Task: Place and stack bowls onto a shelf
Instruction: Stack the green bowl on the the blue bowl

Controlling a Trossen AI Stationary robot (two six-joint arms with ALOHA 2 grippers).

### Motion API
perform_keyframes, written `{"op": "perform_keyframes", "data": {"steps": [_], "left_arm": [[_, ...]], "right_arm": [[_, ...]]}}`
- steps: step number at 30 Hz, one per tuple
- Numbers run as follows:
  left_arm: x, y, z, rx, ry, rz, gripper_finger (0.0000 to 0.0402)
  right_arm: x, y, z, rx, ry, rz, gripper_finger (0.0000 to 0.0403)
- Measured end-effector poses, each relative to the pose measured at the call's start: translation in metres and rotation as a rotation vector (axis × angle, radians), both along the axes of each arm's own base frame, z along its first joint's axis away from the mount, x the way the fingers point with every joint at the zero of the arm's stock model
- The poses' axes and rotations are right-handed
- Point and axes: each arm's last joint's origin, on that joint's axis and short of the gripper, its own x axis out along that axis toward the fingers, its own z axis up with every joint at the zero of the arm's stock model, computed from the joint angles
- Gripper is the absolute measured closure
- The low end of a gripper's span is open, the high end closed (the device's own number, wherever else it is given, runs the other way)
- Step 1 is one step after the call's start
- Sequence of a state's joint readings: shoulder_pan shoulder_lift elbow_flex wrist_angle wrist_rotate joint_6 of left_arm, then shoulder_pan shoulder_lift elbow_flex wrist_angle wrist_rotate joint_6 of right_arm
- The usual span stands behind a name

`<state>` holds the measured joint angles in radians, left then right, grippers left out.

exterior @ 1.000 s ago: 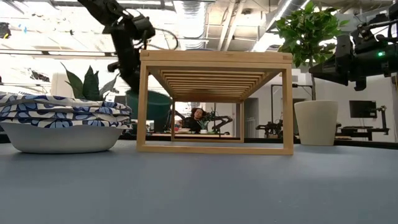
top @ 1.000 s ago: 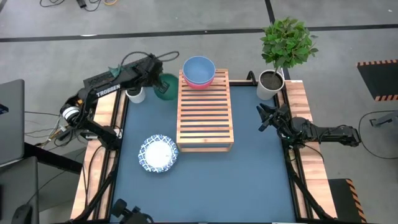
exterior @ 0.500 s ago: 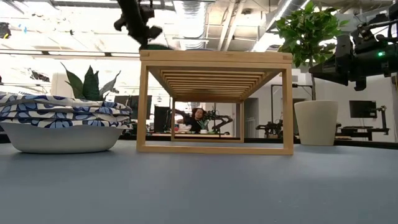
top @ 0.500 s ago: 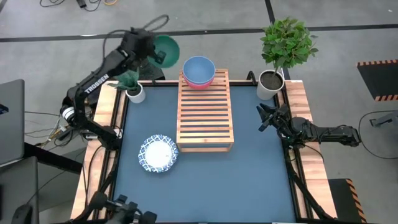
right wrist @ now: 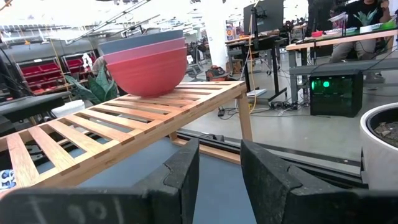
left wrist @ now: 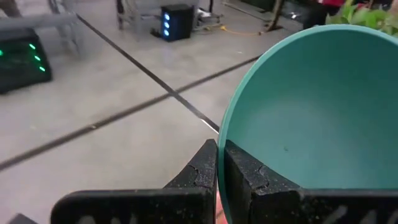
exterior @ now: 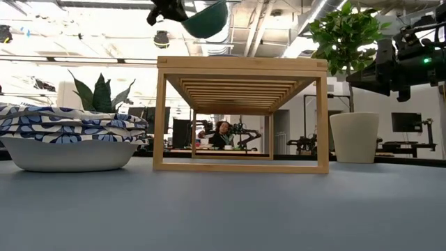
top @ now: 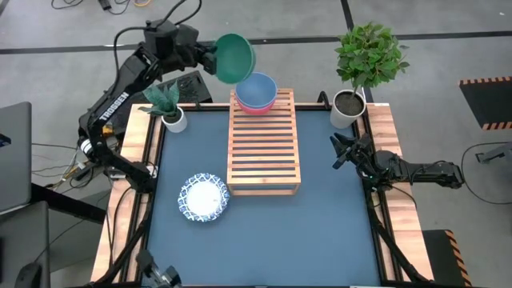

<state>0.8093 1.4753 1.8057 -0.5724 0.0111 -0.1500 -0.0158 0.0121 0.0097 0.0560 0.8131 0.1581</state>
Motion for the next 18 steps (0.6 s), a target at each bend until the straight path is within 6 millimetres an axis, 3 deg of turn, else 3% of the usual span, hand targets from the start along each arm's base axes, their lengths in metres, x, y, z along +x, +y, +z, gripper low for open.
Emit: {"op": "perform_keyframes", "data": {"steps": [4, 12, 18], "left_arm": [[0.011, 0.004, -0.008, -0.063, -0.019, -0.059, 0.0402], [0.044, 0.024, -0.045, -0.169, 0.064, -0.115, 0.0401], [0.050, 0.029, -0.056, -0.211, 0.095, -0.131, 0.0401]], "right_arm": [[0.000, 0.000, 0.000, 0.000, 0.001, 0.000, 0.0259], [0.000, 0.000, 0.000, -0.004, 0.005, 0.000, 0.0259], [0.000, 0.000, 0.000, -0.006, 0.007, -0.001, 0.0259]]}}
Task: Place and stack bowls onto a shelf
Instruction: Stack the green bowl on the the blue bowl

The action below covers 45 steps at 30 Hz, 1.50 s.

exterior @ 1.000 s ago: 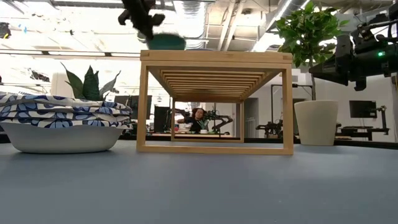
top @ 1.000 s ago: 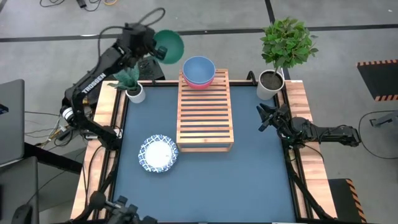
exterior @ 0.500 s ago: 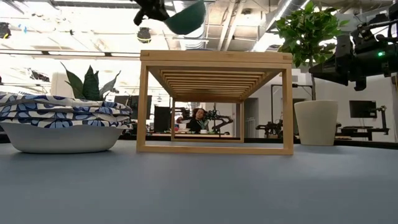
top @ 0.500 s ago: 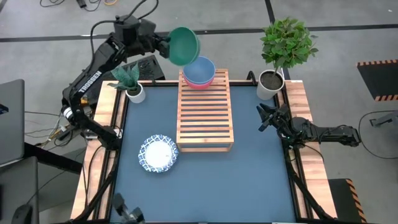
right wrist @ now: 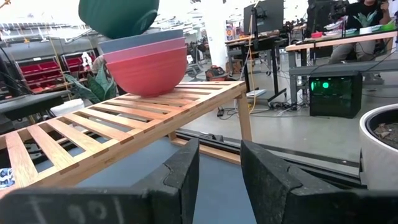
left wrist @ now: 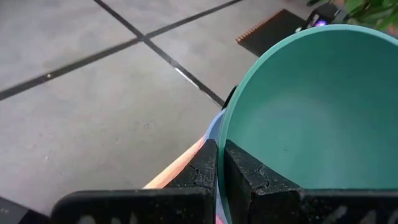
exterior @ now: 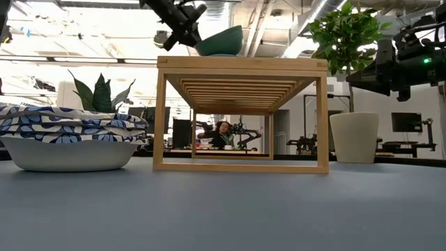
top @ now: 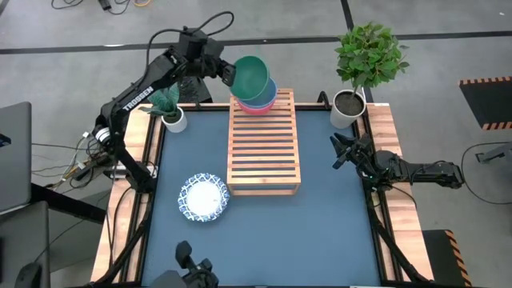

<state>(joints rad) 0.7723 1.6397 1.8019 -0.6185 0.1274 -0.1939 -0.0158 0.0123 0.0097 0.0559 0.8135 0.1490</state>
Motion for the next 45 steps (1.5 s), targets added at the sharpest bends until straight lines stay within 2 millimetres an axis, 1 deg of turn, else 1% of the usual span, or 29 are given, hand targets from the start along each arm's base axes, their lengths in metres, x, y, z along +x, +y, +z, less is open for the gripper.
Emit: {"op": "perform_keyframes", "data": {"steps": [10, 15, 27, 38, 41, 45], "left_arm": [[-0.002, -0.001, -0.002, -0.005, 0.032, -0.005, 0.0401], [0.000, -0.002, 0.000, 0.010, 0.015, -0.006, 0.0401], [0.002, -0.004, -0.001, 0.020, 0.039, -0.021, 0.0401], [0.005, -0.007, 0.000, 0.055, 0.052, -0.035, 0.0393], [0.008, -0.008, 0.001, 0.078, 0.047, -0.044, 0.0385], [0.010, -0.009, 0.004, 0.097, 0.026, -0.051, 0.0357]], "right_arm": [[0.000, 0.000, 0.000, 0.000, 0.000, 0.000, 0.0259], [0.000, 0.000, 0.000, 0.000, 0.000, 0.000, 0.0259], [0.000, 0.000, 0.000, 0.000, 0.000, 0.000, 0.0259], [0.000, 0.000, 0.000, 0.000, 0.000, 0.000, 0.0259], [0.000, 0.000, 0.000, 0.000, 0.000, 0.000, 0.0259], [0.000, 0.000, 0.000, 0.000, 0.000, 0.000, 0.0259]]}}
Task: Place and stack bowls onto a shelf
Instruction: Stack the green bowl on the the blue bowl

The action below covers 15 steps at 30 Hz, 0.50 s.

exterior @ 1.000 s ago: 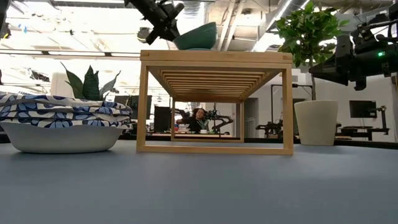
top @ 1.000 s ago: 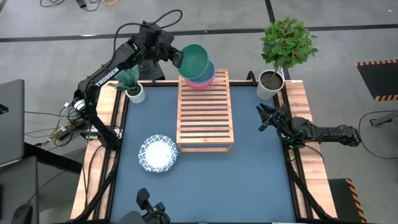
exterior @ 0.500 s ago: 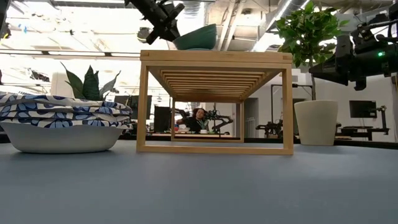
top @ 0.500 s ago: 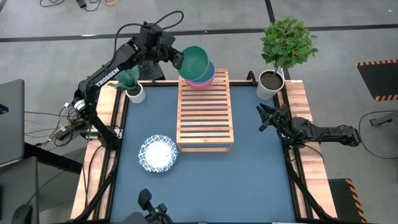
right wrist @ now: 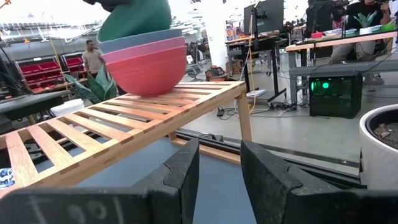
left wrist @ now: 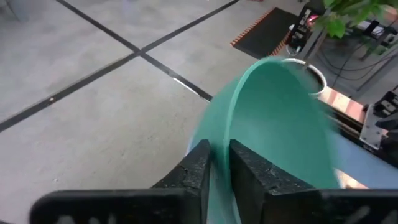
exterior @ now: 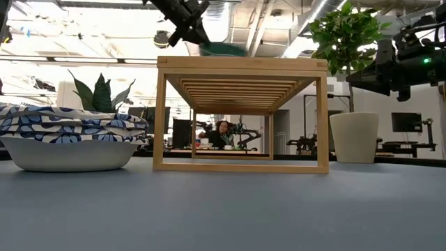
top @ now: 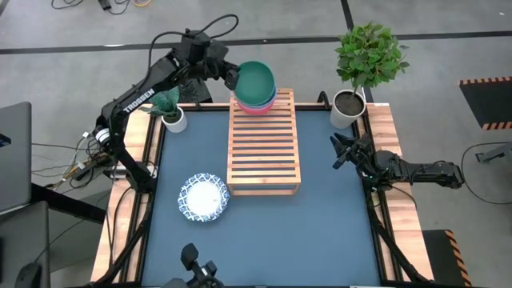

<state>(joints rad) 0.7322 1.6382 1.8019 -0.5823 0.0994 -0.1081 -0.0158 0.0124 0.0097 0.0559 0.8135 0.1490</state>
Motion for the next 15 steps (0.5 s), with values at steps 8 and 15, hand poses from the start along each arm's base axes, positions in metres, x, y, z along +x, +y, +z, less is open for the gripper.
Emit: {"op": "perform_keyframes", "data": {"steps": [8, 15], "left_arm": [[0.001, 0.001, 0.002, 0.043, 0.007, -0.014, 0.0288], [0.004, 0.001, 0.011, 0.170, -0.043, -0.119, 0.0293]], "right_arm": [[0.000, 0.000, 0.000, 0.000, 0.000, 0.000, 0.0259], [0.000, 0.000, 0.000, 0.000, 0.000, 0.000, 0.0259]]}}
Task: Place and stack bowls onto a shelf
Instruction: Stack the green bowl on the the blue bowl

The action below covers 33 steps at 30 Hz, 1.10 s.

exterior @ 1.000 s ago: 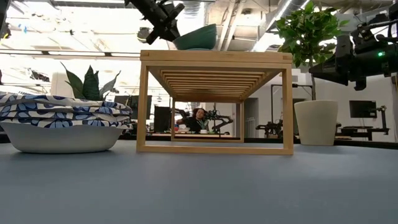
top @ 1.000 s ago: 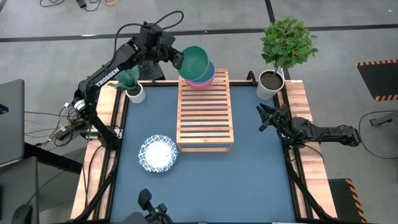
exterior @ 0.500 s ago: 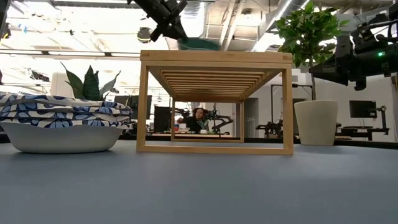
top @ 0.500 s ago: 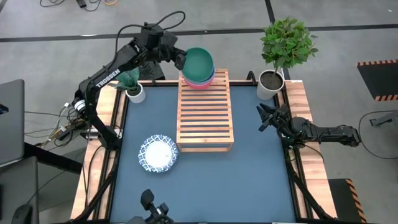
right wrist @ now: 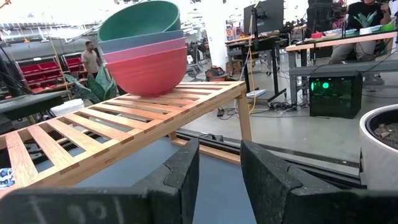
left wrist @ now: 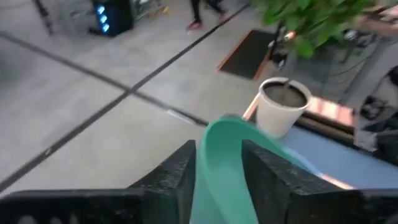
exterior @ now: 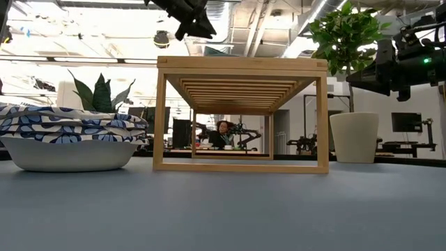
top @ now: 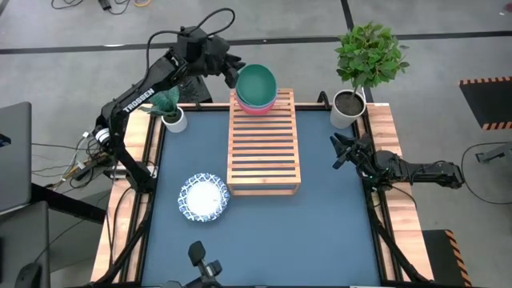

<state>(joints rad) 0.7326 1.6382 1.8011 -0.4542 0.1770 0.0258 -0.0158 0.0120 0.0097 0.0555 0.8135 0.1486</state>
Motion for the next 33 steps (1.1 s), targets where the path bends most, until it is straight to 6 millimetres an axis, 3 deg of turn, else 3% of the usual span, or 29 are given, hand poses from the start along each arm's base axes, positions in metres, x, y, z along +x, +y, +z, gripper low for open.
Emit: {"op": "perform_keyframes", "data": {"steps": [4, 7, 11, 14, 19, 26, 29, 33], "left_arm": [[0.008, 0.002, -0.004, 0.016, -0.006, -0.051, 0.0359], [0.018, 0.010, -0.019, -0.012, 0.027, -0.086, 0.0393], [0.032, 0.025, -0.046, -0.087, 0.080, -0.077, 0.0395], [0.036, 0.029, -0.054, -0.108, 0.091, -0.076, 0.0400], [0.033, 0.027, -0.049, -0.104, 0.071, -0.072, 0.0400], [0.028, 0.024, -0.019, 0.015, -0.081, -0.007, 0.0401], [0.036, 0.029, -0.022, 0.050, -0.114, 0.023, 0.0401], [0.053, 0.036, -0.043, 0.035, -0.067, 0.050, 0.0401]], "right_arm": [[0.000, 0.000, 0.000, 0.000, 0.000, 0.000, 0.0259], [0.000, 0.000, 0.000, 0.000, 0.000, 0.000, 0.0259], [0.000, 0.000, 0.000, 0.000, 0.001, 0.000, 0.0259], [0.000, 0.000, 0.000, 0.000, 0.002, 0.000, 0.0259], [0.000, 0.000, 0.000, 0.001, 0.001, 0.000, 0.0259], [0.000, 0.000, 0.000, 0.006, -0.005, 0.001, 0.0259], [0.000, 0.000, 0.000, 0.006, -0.005, 0.001, 0.0259], [0.000, 0.000, 0.000, 0.007, -0.006, 0.001, 0.0259]]}}
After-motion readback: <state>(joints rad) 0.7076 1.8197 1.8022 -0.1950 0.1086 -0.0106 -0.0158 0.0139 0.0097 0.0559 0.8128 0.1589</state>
